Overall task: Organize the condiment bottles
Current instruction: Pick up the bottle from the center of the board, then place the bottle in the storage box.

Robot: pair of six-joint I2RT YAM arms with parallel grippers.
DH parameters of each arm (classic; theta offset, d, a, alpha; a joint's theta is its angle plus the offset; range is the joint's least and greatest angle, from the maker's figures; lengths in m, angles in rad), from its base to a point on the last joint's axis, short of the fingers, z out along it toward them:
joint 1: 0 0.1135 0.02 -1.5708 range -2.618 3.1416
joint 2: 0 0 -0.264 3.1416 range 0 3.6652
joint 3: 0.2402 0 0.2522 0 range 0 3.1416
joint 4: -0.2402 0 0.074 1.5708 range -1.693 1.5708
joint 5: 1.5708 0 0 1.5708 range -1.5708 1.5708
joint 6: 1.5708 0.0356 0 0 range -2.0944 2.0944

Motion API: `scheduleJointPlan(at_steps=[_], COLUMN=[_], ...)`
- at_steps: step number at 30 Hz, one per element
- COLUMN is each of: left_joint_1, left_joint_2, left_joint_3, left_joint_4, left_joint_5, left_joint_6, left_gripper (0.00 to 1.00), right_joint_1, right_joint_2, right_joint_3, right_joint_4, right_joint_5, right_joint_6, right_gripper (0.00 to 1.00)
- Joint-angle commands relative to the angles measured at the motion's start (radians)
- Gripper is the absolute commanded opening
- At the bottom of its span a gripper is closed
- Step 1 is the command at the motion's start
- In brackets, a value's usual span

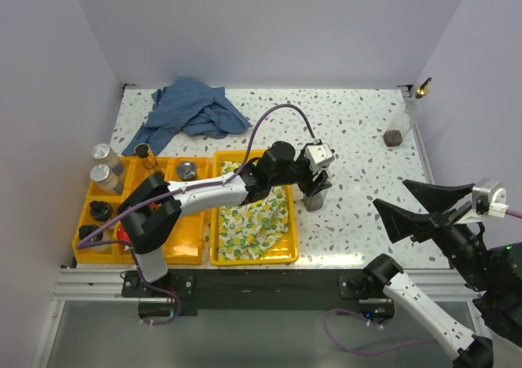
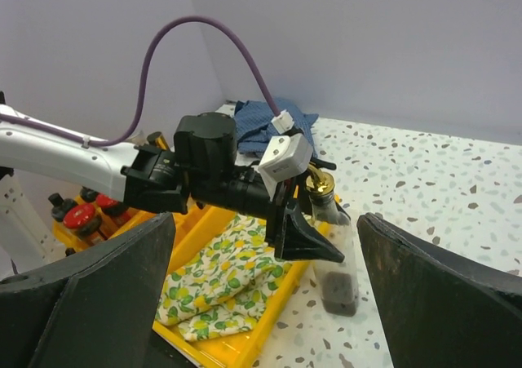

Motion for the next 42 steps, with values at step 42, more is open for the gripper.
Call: scheduleJointPlan(at_steps=[42], left_joint_1=[0.015], left_joint_2=[-0.924], left_joint_3=[-0.171], left_joint_4=[-0.843], left_joint_5=[-1.126], left_joint_6=[-0.265], left_gripper=[0.0], right_joint_1=[0.002], right_joint_2=[0.034], right_joint_3=[-0.14], right_joint_4=[0.022], right_joint_5=[0.068], right_joint_6=[0.05], right_gripper=[0.99])
